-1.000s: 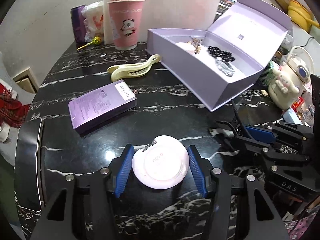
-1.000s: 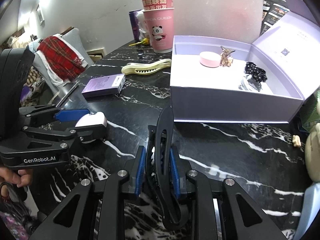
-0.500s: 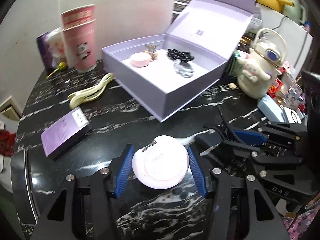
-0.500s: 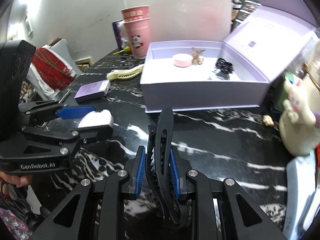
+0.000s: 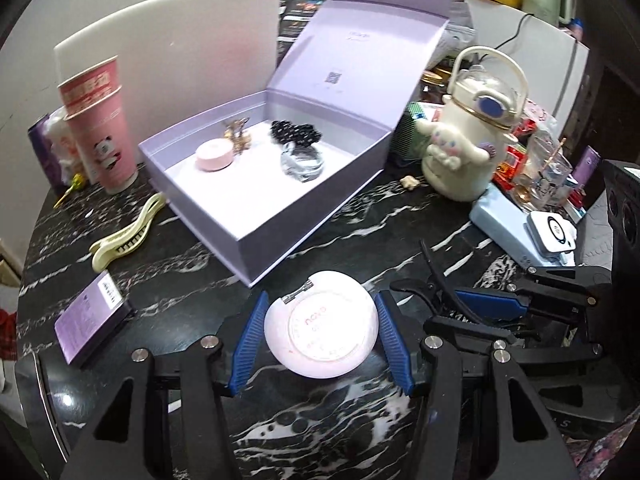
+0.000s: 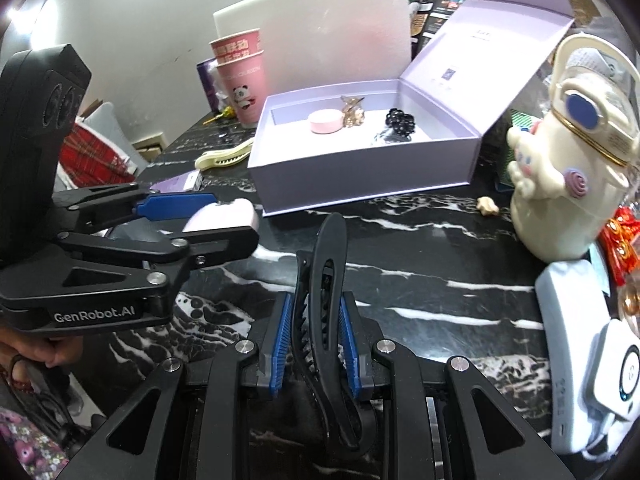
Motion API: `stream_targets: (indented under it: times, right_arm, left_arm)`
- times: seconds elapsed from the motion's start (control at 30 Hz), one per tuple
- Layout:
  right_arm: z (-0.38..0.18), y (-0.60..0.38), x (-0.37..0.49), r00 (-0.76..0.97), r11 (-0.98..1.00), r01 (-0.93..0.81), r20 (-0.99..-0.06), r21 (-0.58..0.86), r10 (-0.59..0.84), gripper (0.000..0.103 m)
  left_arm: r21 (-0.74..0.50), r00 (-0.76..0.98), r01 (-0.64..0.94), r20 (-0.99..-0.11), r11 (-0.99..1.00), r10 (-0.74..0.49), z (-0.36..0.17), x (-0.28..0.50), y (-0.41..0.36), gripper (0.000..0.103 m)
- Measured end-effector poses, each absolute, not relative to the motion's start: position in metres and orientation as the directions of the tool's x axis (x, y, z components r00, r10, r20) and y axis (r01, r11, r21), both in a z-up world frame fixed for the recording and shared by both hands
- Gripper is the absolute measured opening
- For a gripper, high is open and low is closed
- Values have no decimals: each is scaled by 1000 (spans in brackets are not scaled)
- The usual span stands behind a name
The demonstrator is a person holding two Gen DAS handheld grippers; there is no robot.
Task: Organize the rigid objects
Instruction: 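Carry the pink compact with the left gripper over the lilac box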
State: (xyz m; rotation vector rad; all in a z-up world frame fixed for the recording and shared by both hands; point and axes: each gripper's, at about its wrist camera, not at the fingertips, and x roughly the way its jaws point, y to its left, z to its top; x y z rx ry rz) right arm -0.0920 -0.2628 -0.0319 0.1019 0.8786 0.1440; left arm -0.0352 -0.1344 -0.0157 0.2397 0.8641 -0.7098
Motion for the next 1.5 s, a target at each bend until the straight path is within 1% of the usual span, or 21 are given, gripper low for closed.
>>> stream_targets:
  times: [0.37, 0.6, 1.03, 1.5]
  right_arm:
    - [-17, -274, -98, 656, 986, -52, -738, 161, 155, 24]
    - [-6, -279, -89, 675, 988, -51, -724, 147, 143, 24]
    - [14, -289, -46, 697, 986, -91, -698, 141, 164, 24]
    - [29, -299, 3, 723, 987, -109, -672, 118, 161, 24]
  left_arm:
    - [-75, 445, 689, -741, 721, -503, 5, -29, -155, 54]
    - [-63, 455, 684, -742, 727, -493, 15, -14, -163, 54]
    - [-55, 494, 664, -716, 746, -493, 35, 29, -169, 54]
    - [-42, 516, 646, -712, 762, -477, 43, 77, -176, 54]
